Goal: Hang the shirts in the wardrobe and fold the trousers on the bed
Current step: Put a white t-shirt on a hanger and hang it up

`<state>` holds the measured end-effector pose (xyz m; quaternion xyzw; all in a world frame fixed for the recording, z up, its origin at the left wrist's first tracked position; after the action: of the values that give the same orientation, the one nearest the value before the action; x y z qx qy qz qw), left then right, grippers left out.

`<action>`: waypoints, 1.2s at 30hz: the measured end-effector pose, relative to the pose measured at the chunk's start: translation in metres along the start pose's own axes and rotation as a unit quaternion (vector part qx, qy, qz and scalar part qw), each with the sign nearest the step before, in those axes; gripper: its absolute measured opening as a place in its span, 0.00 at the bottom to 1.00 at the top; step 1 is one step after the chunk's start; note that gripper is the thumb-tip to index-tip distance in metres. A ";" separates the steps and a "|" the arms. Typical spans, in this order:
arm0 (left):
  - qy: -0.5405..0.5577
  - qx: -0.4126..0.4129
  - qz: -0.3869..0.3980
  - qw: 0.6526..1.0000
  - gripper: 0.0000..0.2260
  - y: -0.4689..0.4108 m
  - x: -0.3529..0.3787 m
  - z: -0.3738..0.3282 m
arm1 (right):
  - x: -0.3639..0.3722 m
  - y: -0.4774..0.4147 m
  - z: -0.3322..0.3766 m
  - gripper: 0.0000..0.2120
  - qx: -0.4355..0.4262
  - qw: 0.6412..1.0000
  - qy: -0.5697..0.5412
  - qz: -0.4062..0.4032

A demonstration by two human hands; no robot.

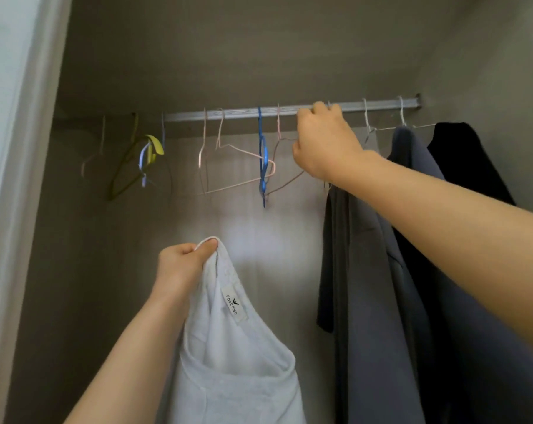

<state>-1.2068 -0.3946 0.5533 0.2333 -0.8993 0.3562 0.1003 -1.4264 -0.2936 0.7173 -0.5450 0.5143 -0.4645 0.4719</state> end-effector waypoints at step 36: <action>-0.083 0.011 0.022 0.996 0.12 -0.023 0.005 0.022 | 0.055 0.012 -0.013 0.13 0.417 0.811 -0.395 0.110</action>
<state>-1.2002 -0.4261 0.5528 0.2433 -0.9053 0.3480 0.0148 -1.4385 -0.3495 0.7082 -0.3720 0.0970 -0.3245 0.8642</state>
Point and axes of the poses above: each hand's wrist, its own y-axis away from the middle knuckle, its own x-axis out of the palm, z = x × y, the point moved 4 cm from there along -y, towards the middle knuckle, and after that the axes turned 15 degrees about -z, right-handed, at the moved point
